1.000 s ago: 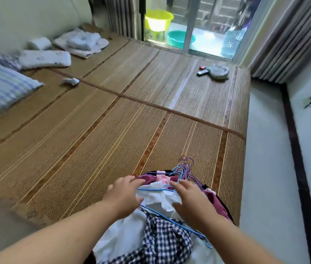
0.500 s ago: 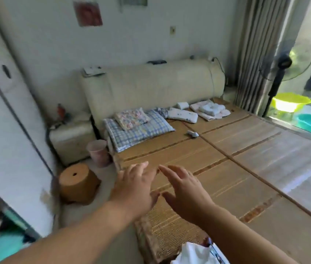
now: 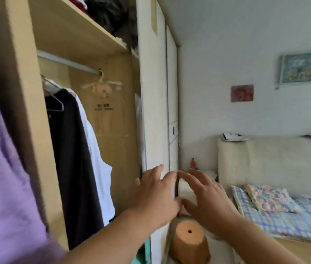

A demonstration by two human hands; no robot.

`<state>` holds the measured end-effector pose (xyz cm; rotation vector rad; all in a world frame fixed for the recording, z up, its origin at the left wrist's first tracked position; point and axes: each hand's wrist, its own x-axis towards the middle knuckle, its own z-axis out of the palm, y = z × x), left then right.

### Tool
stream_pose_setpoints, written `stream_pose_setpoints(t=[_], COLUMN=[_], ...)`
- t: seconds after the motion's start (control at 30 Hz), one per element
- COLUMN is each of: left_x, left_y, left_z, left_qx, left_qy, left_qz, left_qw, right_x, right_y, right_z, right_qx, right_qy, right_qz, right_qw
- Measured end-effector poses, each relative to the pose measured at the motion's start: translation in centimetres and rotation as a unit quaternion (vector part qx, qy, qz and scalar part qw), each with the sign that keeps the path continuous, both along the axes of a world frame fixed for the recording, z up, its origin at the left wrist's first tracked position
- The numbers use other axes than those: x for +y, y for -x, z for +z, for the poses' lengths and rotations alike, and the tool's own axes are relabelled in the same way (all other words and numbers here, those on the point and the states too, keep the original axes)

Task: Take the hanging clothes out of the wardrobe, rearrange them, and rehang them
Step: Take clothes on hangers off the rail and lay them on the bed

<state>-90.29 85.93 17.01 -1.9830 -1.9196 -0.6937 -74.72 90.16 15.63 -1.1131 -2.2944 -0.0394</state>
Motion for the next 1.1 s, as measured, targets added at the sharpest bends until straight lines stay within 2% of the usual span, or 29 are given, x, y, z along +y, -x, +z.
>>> stream_pose_setpoints(t=[0.1,0.3,0.5,0.7,0.9,1.1], left_x=[-0.1,0.3,1.8,2.2,-0.6,-4.0], left_y=[4.3,9.4,11.6,12.1,11.9,11.3], left_z=[1.6,3.5,6.9,10.0,16.8,24.5], left_qx=[-0.027,-0.055,0.016,0.088,0.195,0.357], left_qy=[-0.038,-0.058,-0.100,-0.117,-0.171,-0.226], left_qz=[0.056,0.148,0.228,0.332,0.458,0.515], left_qw=[0.997,0.986,0.968,0.932,0.850,0.746], right_x=[1.3,4.1,7.9,12.8,15.5,16.0], right_y=[4.7,12.0,16.4,20.2,24.6,30.8], right_z=[2.2,5.5,8.6,11.4,16.2,21.6], right_qx=[-0.003,-0.009,0.020,0.040,0.058,0.073], right_qy=[-0.048,-0.078,-0.110,-0.131,-0.142,-0.055], right_qz=[0.025,0.107,0.188,0.321,0.405,0.454], right_qw=[0.999,0.991,0.976,0.937,0.901,0.886])
